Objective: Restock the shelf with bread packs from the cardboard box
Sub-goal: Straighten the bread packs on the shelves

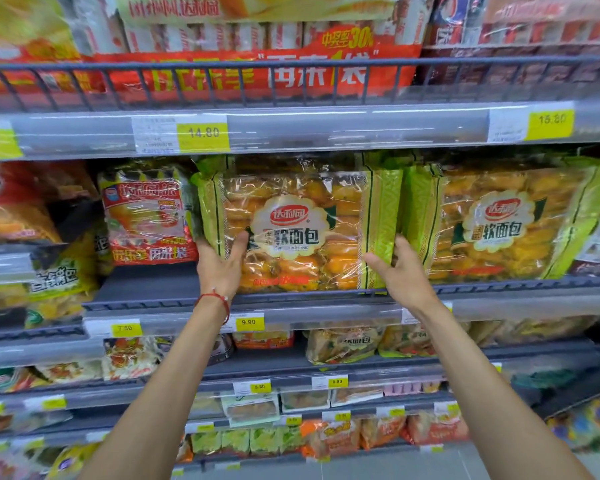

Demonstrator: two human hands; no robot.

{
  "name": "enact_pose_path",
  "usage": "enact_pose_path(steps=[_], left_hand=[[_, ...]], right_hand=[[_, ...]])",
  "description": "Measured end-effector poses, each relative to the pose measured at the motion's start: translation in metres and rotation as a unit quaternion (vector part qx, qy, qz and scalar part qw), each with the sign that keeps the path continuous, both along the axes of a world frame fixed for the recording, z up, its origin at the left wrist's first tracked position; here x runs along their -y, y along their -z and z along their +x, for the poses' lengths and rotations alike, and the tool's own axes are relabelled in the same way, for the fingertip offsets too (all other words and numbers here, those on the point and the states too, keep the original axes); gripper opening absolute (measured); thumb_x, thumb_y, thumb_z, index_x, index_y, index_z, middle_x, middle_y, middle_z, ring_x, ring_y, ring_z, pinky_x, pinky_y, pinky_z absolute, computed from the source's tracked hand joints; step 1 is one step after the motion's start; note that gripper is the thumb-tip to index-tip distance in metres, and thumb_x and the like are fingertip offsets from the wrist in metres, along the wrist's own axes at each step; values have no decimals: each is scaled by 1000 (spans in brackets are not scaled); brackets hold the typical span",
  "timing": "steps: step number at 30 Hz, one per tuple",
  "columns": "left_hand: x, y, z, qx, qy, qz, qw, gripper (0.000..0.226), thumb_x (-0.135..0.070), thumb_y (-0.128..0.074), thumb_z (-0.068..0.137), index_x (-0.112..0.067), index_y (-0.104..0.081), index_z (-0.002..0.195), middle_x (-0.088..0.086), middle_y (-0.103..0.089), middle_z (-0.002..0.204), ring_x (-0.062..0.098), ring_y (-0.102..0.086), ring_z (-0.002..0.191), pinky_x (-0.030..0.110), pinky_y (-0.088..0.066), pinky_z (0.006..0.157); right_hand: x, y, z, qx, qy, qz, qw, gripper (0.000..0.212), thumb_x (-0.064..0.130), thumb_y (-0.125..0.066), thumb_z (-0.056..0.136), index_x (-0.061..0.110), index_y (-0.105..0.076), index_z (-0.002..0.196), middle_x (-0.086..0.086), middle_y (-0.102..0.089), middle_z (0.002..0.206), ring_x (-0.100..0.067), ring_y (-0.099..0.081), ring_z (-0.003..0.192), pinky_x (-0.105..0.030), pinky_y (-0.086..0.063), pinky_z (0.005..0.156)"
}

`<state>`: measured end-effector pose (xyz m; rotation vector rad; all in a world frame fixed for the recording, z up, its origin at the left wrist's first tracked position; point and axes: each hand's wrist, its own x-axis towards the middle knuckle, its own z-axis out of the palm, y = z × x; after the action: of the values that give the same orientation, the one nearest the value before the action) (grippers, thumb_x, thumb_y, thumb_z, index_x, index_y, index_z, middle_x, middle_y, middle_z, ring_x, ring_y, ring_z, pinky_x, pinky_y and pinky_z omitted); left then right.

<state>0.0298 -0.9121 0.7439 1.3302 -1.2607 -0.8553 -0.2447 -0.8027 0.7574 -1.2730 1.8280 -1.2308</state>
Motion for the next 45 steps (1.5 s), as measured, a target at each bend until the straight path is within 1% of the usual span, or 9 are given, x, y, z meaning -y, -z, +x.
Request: enact_pose_path(steps=[10,16,20,23,26,29,32,39,45], left_hand=[[-8,-11,-9,2,40,-20,999,63,-34,-45,101,-16,-13,152,-18,-33,126,0,-35,117,16,-26,99],[-12,-9,0,41,3,-2,999,60,-44,-50,97,-7,-29,140,5,-48,135,23,-46,127,25,-34,101],[-27,-17,-6,162,-70,-62,982,71,-32,-59,91,6,-25,141,19,-26,146,35,-22,137,42,-20,118],[-32,-32,-11,311,-101,-196,924,63,-29,-59,85,4,-37,134,26,-31,141,40,-28,131,47,-27,111],[-22,-59,-18,444,-56,-250,858,57,-32,-54,81,-12,-47,134,16,-44,135,36,-42,125,47,-34,107],[-12,-82,-24,488,11,-246,837,44,-30,-52,84,-14,-56,125,7,-59,107,33,-57,113,50,-38,106],[-2,-95,-25,513,14,-333,791,47,-28,-56,84,-21,-55,130,1,-57,118,26,-52,114,42,-29,113],[16,-101,-10,524,70,-310,790,27,-36,-50,94,-22,-60,116,-1,-59,115,24,-54,109,34,-43,88],[22,-100,1,508,33,-280,814,30,-46,-50,94,-24,-62,110,2,-63,114,26,-54,112,35,-44,89]], right_hand=[[4,4,-8,31,24,39,998,73,19,-50,108,13,-5,165,-8,-11,173,-25,-15,159,-46,-18,128],[-3,14,10,-17,106,-48,993,71,-12,-45,101,13,-22,163,-4,-29,167,-23,-27,155,-43,-25,127],[-13,10,44,-135,183,-198,954,65,-18,-57,89,14,-51,146,0,-45,149,-7,-38,138,-10,-26,117],[-5,-12,69,-219,107,-270,931,54,-14,-60,88,13,-62,135,-2,-52,140,-10,-42,134,-6,-25,112],[20,-41,84,-357,33,-268,894,51,-5,-65,86,11,-61,135,-5,-56,139,-22,-48,131,-36,-47,109],[41,-72,94,-426,3,-224,876,62,0,-67,81,17,-58,140,-4,-57,143,-27,-48,135,-46,-48,109],[54,-87,90,-466,16,-211,859,60,6,-71,81,20,-61,138,-5,-61,139,-31,-52,132,-51,-50,107],[63,-89,53,-493,-11,-146,858,33,34,-72,90,22,-68,121,-2,-66,124,-30,-55,121,-40,-44,101],[57,-86,28,-504,53,-149,849,43,53,-77,82,23,-67,111,-6,-70,127,-30,-59,123,-41,-42,100]])
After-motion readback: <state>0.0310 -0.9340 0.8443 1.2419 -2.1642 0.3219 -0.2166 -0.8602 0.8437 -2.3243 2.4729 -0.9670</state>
